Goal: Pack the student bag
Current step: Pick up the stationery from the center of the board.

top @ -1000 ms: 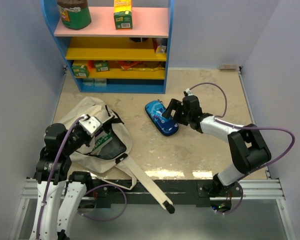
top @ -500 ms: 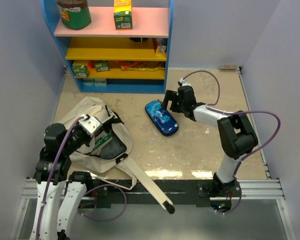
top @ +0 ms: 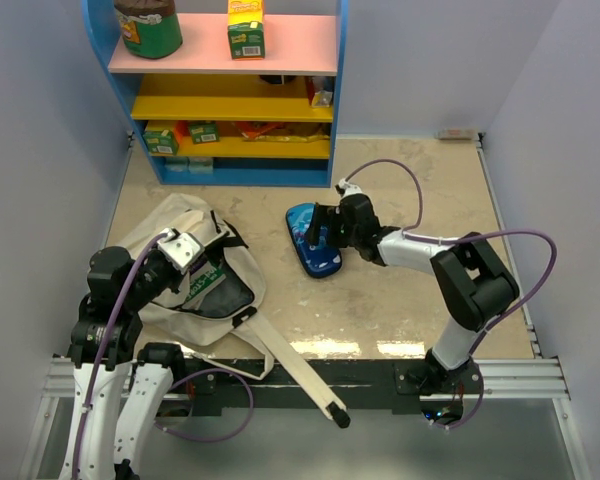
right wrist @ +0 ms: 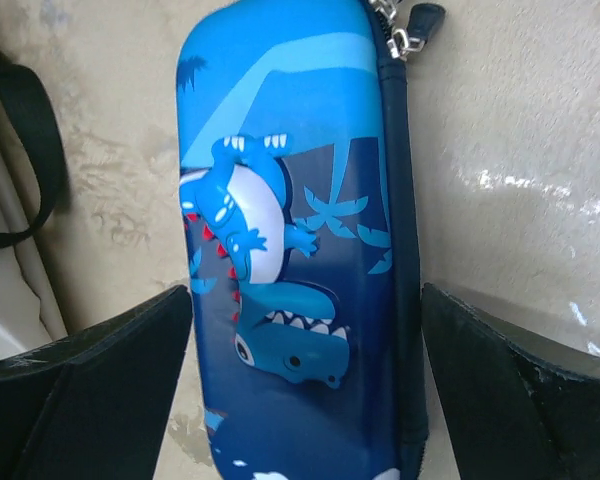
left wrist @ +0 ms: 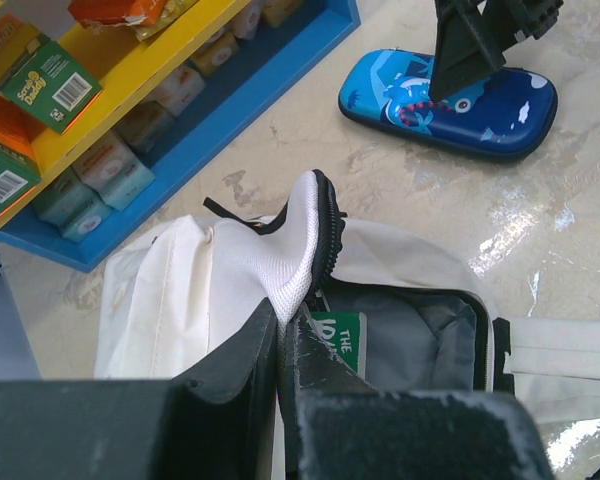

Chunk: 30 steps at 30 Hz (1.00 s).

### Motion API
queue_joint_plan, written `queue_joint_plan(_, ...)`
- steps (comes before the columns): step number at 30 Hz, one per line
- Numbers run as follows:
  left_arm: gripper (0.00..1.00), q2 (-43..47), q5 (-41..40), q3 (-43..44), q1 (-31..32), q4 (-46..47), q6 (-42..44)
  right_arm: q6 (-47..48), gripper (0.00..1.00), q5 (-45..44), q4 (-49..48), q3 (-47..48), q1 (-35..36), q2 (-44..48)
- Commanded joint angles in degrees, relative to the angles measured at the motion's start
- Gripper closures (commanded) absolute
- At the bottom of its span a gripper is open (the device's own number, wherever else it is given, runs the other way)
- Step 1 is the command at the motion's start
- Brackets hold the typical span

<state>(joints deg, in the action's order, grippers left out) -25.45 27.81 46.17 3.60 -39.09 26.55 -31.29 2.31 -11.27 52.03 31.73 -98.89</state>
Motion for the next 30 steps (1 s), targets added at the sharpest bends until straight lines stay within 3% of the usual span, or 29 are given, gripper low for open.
queue_joint_plan(1,1.00,6.64,4.09,3.13,0.01,5.43,-0.53,1.40,0.01,-5.19,0.79,-0.53,2.72,2.48)
queue_joint_plan(5,1.00,6.29,4.35,3.13,0.01,5.52,-0.44,2.90,0.01,-13.19,5.11,2.10,5.53,0.81)
queue_joint_plan(12,1.00,6.21,4.53,2.96,0.01,5.69,-0.70,1.76,0.01,-19.09,7.31,4.31,7.56,-3.93)
queue_joint_plan(16,1.00,6.12,4.44,3.13,0.01,5.52,-0.35,0.36,0.01,-18.66,6.00,3.78,9.23,-5.96)
queue_joint_plan(23,1.00,5.68,4.44,3.40,0.01,5.69,-0.44,-5.45,0.02,-9.52,-1.12,-1.40,9.85,-1.40)
queue_joint_plan(24,1.00,5.59,4.44,3.31,0.01,5.78,-0.44,-5.62,0.03,-8.82,-1.30,-1.67,9.76,-0.87)
queue_joint_plan(27,1.00,5.41,4.53,3.57,0.01,5.96,-0.53,-6.24,0.22,-7.67,-2.27,-1.84,9.76,1.06)
queue_joint_plan(28,1.00,5.33,4.53,3.75,0.01,5.96,-0.62,-6.59,0.36,-7.41,-2.70,-2.02,9.85,1.50)
queue_joint_plan(30,1.00,5.33,4.44,3.92,0.01,5.87,-0.53,-6.85,0.48,-7.23,-3.23,-2.63,9.76,3.17)
